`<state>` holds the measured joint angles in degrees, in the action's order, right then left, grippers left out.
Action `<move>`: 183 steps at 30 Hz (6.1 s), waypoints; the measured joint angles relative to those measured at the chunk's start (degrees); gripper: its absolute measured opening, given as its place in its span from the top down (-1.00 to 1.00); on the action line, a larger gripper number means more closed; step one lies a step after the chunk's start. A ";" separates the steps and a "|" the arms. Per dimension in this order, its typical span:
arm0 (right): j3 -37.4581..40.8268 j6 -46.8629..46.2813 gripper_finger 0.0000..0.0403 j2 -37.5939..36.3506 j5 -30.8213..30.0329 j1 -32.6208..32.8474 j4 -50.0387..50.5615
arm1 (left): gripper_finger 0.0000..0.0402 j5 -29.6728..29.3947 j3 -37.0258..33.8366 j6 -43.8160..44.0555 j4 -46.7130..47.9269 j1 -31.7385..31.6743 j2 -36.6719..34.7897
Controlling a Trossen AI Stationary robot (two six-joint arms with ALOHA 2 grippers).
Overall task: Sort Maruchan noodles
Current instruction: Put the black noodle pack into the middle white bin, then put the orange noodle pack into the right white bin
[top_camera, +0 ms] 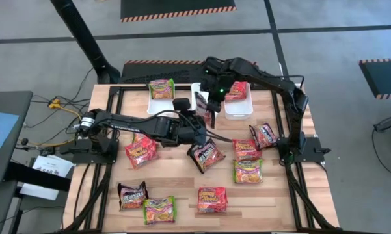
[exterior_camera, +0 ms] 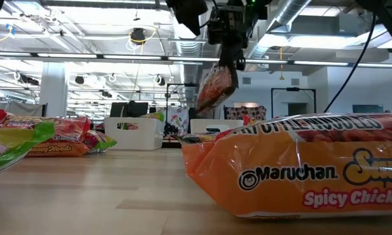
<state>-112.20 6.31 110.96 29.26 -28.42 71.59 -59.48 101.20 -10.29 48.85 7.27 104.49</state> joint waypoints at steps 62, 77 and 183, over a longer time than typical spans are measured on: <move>-3.73 29.92 0.96 11.35 -22.54 -10.28 -15.33 | 1.00 8.16 9.10 32.94 41.17 -17.81 -9.84; -3.56 27.93 0.94 13.18 -28.26 -9.43 -13.40 | 1.00 9.81 9.10 32.97 41.17 -17.79 -9.81; -3.74 -60.90 0.14 0.94 -21.73 57.59 18.43 | 0.28 54.69 -20.32 42.64 41.17 -0.70 -44.13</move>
<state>-115.94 -54.60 111.90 7.53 29.17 90.02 -4.78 80.88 32.35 90.02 6.57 60.36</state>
